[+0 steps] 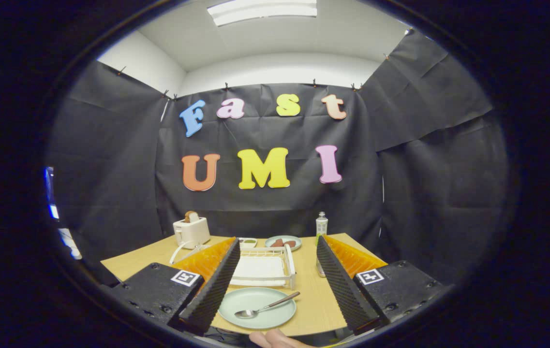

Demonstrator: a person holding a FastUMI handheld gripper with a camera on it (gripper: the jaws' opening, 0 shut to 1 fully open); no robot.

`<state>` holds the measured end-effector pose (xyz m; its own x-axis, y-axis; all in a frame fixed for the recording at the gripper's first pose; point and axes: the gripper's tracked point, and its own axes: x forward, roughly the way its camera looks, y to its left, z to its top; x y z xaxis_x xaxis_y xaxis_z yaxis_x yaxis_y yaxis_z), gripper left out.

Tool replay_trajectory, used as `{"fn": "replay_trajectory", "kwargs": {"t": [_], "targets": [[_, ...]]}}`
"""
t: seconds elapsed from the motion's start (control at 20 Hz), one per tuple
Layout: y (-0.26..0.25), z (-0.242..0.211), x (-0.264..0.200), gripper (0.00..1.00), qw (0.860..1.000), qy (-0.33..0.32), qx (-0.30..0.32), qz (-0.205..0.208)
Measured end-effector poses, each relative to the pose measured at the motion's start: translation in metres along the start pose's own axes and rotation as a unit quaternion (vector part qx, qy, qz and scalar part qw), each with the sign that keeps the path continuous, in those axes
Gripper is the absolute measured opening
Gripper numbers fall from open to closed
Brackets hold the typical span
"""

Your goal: Take the plate from the dish rack, then take the spoon from the basket and place it into the plate.

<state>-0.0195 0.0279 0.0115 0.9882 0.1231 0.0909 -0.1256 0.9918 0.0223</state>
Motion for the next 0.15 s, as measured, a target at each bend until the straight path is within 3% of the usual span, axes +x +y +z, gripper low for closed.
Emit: {"fn": "replay_trajectory", "kwargs": {"t": [0.15], "targets": [[-0.0017, -0.0008, 0.0005, 1.00, 1.000, 0.003, 0.007, 0.000]]}}
